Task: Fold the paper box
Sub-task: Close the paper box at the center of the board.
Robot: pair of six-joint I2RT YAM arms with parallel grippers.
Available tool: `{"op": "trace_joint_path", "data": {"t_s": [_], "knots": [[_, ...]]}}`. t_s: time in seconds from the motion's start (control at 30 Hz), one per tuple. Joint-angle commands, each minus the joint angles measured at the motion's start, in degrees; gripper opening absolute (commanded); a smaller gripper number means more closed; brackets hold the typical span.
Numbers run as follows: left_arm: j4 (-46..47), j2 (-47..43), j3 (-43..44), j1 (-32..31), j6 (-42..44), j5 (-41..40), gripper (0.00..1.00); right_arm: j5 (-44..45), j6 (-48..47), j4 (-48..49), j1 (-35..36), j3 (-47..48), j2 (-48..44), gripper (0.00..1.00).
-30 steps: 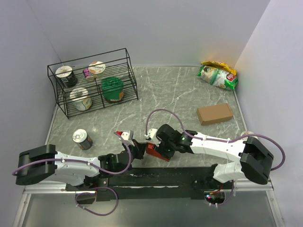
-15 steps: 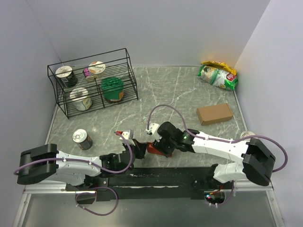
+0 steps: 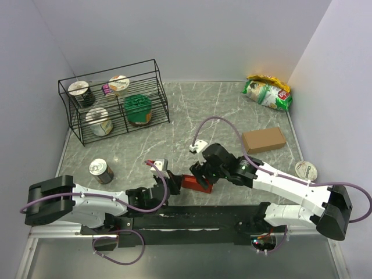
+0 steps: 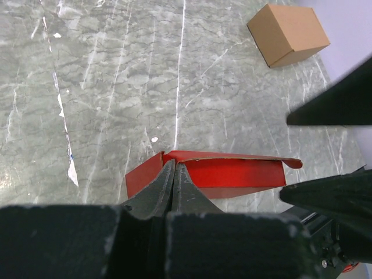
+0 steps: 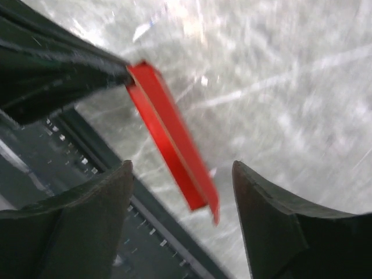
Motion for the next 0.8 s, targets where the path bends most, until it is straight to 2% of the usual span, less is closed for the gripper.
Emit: {"op": "trace_joint_path", "data": {"t_s": [0.0, 0.03, 0.13, 0.3, 0.63, 0.77], "knots": [[-17.9, 4.2, -2.0, -0.8, 1.4, 5.4, 0.01, -0.3, 9.0, -11.4, -1.2, 1.5, -1.3, 0.69], [-18.1, 4.2, -1.9, -0.8, 1.2, 5.4, 0.01, -1.1, 10.8, -12.4, -1.6, 0.8, -1.8, 0.64], [-18.4, 4.3, -1.7, -0.8, 0.8, 5.3, 0.01, -1.3, 13.1, -14.4, -2.3, -0.4, -3.2, 0.58], [-18.1, 3.6, -2.3, -1.0, 0.7, 5.6, 0.01, 0.8, 14.2, -15.5, -3.2, 0.1, -4.4, 0.54], [-18.0, 4.0, -2.3, -1.1, 0.8, 5.5, 0.01, 3.3, 13.1, -12.2, -4.2, -1.3, -1.9, 0.38], [-18.3, 3.6, -2.3, -1.2, 0.6, 5.3, 0.01, 3.2, 13.0, -11.4, -4.0, -1.1, -0.3, 0.36]]}}
